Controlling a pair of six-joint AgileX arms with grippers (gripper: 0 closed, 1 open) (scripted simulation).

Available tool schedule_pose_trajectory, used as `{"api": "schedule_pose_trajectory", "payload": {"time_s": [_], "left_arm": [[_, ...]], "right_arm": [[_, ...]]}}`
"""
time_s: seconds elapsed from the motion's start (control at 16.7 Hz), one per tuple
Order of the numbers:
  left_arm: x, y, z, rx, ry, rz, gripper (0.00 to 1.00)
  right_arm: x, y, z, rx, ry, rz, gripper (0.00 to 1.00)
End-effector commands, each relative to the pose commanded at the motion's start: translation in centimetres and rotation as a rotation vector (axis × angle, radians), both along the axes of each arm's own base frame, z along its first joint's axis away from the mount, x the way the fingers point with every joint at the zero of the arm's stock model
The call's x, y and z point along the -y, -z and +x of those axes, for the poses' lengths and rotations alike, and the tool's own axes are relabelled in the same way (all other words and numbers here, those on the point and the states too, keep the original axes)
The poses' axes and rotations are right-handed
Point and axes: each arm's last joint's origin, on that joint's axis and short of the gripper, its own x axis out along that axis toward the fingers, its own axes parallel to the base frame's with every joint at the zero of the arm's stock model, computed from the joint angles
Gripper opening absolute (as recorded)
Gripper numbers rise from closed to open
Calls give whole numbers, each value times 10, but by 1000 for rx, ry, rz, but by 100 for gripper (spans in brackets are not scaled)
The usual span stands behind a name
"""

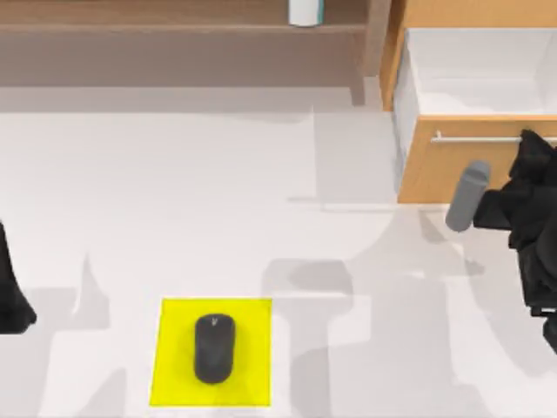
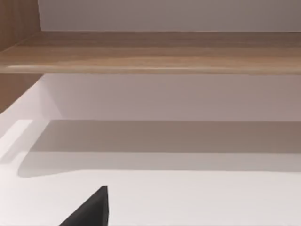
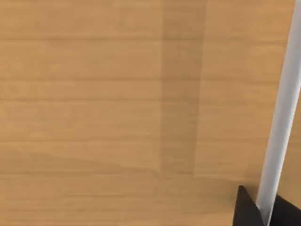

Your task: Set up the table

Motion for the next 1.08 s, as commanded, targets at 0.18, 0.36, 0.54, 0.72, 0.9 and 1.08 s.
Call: {"api": "schedule_pose_trajectory", "payload": {"time_s": [0.18, 0.36, 0.54, 0.72, 0.9, 1.08], "left_arm": [[0, 0, 0, 0, 0, 0, 100], [0, 0, 0, 0, 0, 0, 100], [0, 0, 0, 0, 0, 0, 100], [0, 0, 0, 0, 0, 0, 100], [0, 0, 0, 0, 0, 0, 100], [0, 0, 0, 0, 0, 0, 100]], "right_arm": [[0, -1, 27, 4, -3, 0, 0], [1, 0, 36, -2, -4, -2, 0], [0, 0, 35, -5, -5, 0, 0], [1, 1, 51, -7, 1, 0, 0], [0, -1, 79, 3, -4, 2, 0], [1, -1, 96, -3, -6, 1, 0]]}}
